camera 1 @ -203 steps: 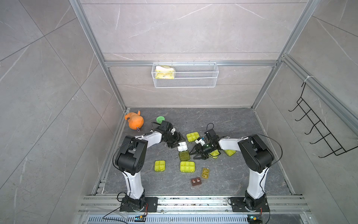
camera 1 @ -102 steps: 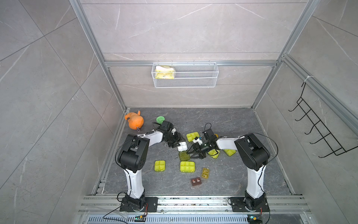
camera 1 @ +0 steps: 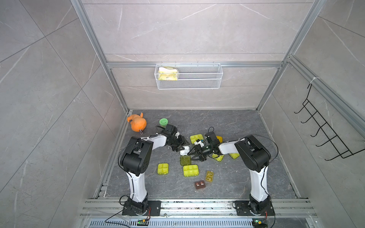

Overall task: Close pillboxes
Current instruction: Close the lid on the pillbox.

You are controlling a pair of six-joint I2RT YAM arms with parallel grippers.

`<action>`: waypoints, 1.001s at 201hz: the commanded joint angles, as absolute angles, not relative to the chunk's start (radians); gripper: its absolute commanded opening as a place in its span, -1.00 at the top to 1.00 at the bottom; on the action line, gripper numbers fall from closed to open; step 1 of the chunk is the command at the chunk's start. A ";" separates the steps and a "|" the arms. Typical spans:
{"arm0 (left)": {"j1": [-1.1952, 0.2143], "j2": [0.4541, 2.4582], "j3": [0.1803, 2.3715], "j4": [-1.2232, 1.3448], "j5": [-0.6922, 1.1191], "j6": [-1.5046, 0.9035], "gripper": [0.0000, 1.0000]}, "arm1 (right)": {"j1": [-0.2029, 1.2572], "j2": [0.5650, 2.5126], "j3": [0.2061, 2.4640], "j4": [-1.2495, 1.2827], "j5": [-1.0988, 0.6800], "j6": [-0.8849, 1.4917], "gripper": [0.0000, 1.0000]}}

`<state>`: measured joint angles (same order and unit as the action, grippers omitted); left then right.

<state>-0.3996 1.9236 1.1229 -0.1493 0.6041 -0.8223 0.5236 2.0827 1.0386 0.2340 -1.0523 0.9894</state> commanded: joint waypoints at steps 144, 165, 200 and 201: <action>-0.405 1.966 1.155 -0.265 0.494 -0.972 0.15 | 0.533 2.075 1.069 -0.165 -0.945 0.661 -0.23; -0.406 1.969 1.154 -0.265 0.487 -0.991 0.17 | 0.533 2.080 1.074 -0.166 -0.945 0.656 -0.23; -0.402 1.981 1.160 -0.247 0.484 -1.028 0.18 | 0.537 2.084 1.122 -0.285 -0.927 0.552 -0.24; -0.402 1.982 1.160 -0.245 0.484 -1.029 0.18 | 0.537 2.085 1.121 -0.284 -0.928 0.551 -0.24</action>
<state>-0.4042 1.9381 1.1481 -0.2100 0.5251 -0.9855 0.5301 2.0365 1.1130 -0.1654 -1.0035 0.6392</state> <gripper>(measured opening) 0.410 0.617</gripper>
